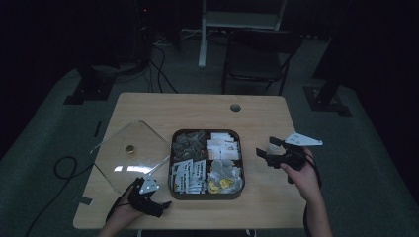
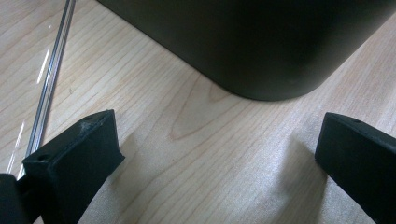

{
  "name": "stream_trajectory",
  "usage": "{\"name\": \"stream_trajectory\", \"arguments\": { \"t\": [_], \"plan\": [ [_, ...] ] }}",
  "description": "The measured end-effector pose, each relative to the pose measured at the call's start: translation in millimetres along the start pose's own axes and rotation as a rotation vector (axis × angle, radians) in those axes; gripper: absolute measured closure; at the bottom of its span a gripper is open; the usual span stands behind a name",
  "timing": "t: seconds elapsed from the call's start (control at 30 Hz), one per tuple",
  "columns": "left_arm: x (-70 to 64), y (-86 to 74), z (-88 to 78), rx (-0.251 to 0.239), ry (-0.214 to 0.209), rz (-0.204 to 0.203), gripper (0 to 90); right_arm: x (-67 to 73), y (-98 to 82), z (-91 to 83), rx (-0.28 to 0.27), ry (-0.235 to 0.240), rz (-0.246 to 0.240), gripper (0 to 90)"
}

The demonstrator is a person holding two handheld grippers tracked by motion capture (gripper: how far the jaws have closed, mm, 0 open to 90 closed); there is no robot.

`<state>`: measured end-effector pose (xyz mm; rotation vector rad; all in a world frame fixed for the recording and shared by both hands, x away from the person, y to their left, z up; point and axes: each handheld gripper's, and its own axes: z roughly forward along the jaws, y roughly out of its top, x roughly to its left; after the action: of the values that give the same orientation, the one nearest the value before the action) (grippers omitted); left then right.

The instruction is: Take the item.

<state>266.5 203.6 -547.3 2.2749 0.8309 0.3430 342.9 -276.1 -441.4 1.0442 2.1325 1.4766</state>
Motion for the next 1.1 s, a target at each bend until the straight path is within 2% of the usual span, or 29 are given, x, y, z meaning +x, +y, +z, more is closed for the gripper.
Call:
{"name": "stream_trajectory", "arguments": {
  "t": [0.03, 0.1, 0.17, 0.7, 1.1],
  "plan": [
    [0.0, -0.1, 0.1, -0.001, 0.000, 0.000, 0.5, 2.0, -0.8, 0.0, 0.027, 0.021, -0.033, 15.8],
    [0.0, -0.1, 0.1, -0.002, 0.000, 0.000, 0.5, 6.2, -2.9, 1.5, 0.043, 0.029, -0.045, 15.8],
    [0.0, -0.1, 0.1, -0.001, 0.000, 0.000, 0.5, 9.0, -6.0, 2.6, 0.054, 0.057, -0.053, 15.5],
    [-0.1, -0.2, -0.2, 0.001, 0.002, 0.000, 0.5, 19.2, -24.4, 3.1, 0.063, 0.078, -0.056, 15.3],
    [-1.8, 0.0, -0.1, 0.001, 0.014, -0.013, 0.5, 17.1, -46.4, 2.9, 0.082, 0.085, -0.062, 15.3]
  ]
}}
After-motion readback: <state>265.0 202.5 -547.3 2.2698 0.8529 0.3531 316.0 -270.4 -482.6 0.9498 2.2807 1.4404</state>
